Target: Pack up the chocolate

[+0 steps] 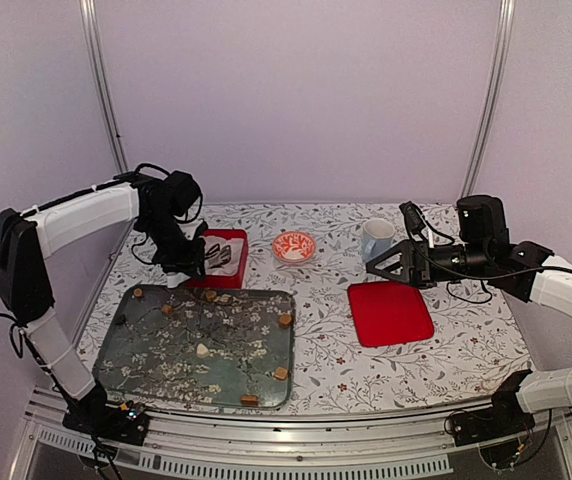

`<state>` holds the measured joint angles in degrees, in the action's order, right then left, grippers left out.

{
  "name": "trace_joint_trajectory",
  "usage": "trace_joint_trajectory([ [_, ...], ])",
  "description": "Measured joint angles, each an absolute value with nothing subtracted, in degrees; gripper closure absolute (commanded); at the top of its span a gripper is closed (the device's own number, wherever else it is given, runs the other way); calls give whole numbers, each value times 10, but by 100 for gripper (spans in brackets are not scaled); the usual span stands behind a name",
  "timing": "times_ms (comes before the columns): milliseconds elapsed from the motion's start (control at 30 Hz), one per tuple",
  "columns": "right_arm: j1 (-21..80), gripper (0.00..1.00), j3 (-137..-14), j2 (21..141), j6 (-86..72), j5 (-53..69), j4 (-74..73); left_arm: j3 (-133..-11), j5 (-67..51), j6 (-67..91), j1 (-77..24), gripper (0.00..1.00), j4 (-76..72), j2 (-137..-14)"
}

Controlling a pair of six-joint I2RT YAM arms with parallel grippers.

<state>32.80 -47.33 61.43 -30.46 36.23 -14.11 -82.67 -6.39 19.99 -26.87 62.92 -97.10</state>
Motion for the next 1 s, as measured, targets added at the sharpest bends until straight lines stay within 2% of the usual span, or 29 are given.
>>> trace_joint_trajectory([
  [300,328,1,-473,615,-306,359,-141,-833,-75,182,-268,74,607,-1029],
  [667,328,1,-473,615,-306,354,-142,-853,-82,175,-267,59,601,-1051],
  [1000,328,1,-475,615,-306,354,-157,-865,-78,176,-262,59,607,-1049],
])
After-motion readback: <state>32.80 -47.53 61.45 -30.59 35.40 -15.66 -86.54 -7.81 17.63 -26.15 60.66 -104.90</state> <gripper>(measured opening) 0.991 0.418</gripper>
